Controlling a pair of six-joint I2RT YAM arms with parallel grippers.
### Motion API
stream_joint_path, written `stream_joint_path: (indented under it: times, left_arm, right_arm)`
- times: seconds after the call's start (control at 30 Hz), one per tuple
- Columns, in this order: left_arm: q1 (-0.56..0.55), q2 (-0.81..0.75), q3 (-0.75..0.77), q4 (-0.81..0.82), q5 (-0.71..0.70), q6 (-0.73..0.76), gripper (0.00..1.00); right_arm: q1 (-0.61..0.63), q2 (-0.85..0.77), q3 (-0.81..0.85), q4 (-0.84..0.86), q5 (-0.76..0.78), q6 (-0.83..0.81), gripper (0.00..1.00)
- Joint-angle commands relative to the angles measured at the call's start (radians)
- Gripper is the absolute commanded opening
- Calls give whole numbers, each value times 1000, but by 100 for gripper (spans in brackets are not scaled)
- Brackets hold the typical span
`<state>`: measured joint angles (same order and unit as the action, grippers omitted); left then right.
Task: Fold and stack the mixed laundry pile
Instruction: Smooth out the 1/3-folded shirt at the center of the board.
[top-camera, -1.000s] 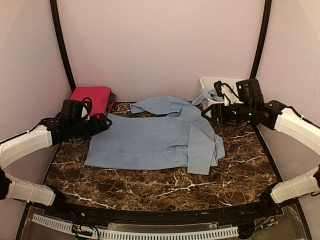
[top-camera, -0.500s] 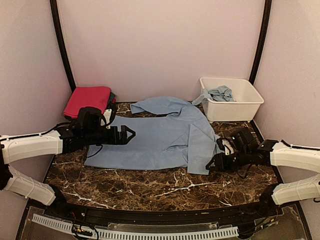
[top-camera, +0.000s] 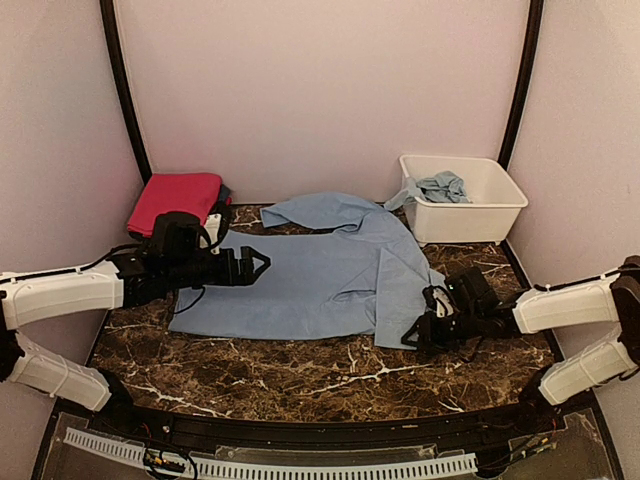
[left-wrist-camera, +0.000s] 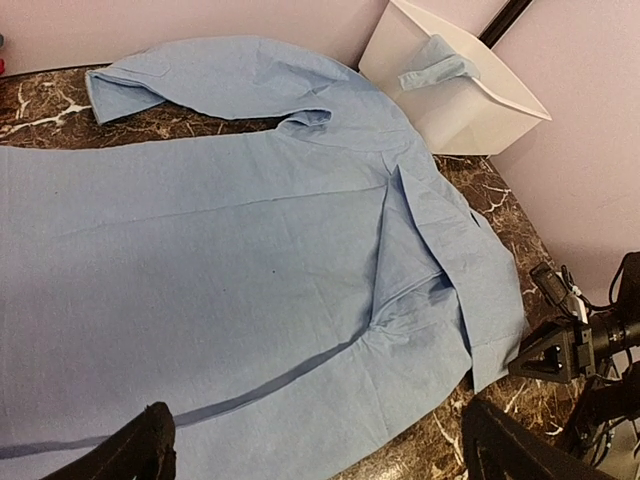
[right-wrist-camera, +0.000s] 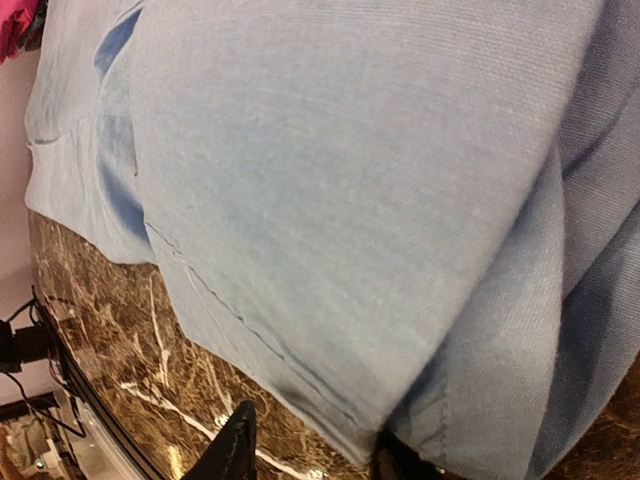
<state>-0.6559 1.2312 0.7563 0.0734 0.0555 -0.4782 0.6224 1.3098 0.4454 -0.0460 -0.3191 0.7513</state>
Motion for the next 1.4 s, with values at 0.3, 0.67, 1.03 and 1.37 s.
stream_joint_path:
  times: [0.3, 0.67, 1.03, 1.37]
  left_arm:
    - [-11, 1, -26, 55, 22, -34, 99]
    - [-142, 187, -29, 336, 142, -312, 98]
    - [-180, 357, -4, 607, 117, -542, 99]
    - [-180, 549, 37, 849, 186, -753, 93]
  right_arm:
    - [49, -141, 61, 171, -50, 85, 0]
    - [55, -67, 222, 357, -17, 141, 0]
    - [114, 128, 285, 528, -46, 160, 0]
    - [153, 200, 301, 595, -34, 131, 0]
